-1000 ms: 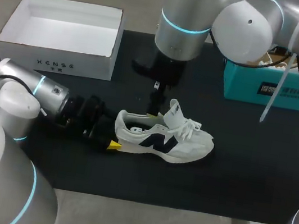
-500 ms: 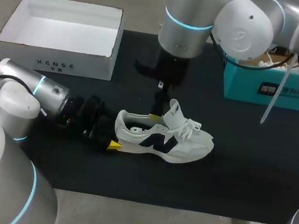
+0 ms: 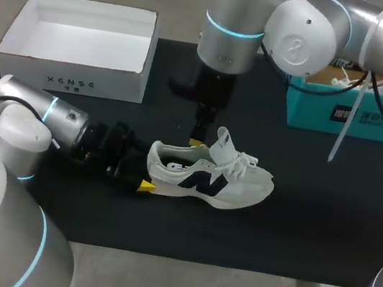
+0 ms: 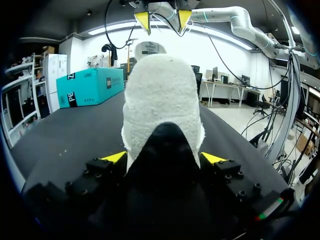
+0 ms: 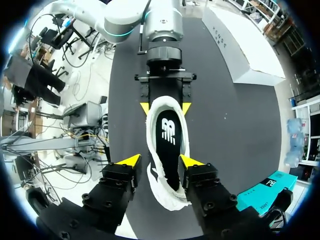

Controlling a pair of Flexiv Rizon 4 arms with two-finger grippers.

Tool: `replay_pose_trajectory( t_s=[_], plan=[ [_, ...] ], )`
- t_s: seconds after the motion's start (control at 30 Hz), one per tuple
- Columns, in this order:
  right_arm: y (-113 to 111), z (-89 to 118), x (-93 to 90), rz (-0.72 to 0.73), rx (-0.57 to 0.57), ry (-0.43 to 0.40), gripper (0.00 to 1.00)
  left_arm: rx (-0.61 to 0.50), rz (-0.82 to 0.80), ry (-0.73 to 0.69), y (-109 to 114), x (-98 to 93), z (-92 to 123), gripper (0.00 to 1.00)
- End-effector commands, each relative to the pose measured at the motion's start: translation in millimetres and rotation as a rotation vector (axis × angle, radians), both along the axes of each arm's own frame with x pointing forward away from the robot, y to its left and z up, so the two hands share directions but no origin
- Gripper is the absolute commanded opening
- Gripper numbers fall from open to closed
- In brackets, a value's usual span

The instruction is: Take the shoe out of the shoebox, open the shoe tongue, remove and reinsert the insole, then place the shoe into the shoebox

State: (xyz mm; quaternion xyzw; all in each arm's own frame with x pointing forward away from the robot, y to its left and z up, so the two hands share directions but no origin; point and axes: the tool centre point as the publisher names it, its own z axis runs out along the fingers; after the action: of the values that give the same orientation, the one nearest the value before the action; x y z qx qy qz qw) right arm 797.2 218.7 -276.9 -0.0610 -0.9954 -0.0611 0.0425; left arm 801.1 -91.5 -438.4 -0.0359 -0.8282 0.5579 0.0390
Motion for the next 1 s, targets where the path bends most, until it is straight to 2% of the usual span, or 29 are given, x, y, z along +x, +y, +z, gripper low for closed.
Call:
replay_pose_trajectory(
  t_s=[0.03, 0.47, 0.6, 0.83, 1.0],
  plan=[
    [2.1, -16.7, 5.8, -0.003, 0.006, 0.012, 0.0, 0.002, 0.0, 0.0, 1.3, -0.3, -4.5, 0.0],
    [1.1, -52.7, 11.8, -0.012, -0.013, 0.039, 0.0, 0.002, 0.0, 0.0, 1.3, -0.3, -4.5, 0.0],
    [4.2, -59.1, 13.0, -0.005, -0.02, 0.04, 0.0, 0.002, 0.0, 0.0, 1.3, -0.3, -4.5, 0.0],
    [12.8, -67.1, 12.1, -0.006, -0.101, 0.023, 0.0, 0.002, 0.0, 0.0, 1.3, -0.3, -4.5, 0.0],
    [11.2, -72.3, 15.6, -0.02, -0.137, 0.019, 0.0, 0.002, 0.0, 0.0, 1.3, -0.3, -4.5, 0.0]
  ],
)
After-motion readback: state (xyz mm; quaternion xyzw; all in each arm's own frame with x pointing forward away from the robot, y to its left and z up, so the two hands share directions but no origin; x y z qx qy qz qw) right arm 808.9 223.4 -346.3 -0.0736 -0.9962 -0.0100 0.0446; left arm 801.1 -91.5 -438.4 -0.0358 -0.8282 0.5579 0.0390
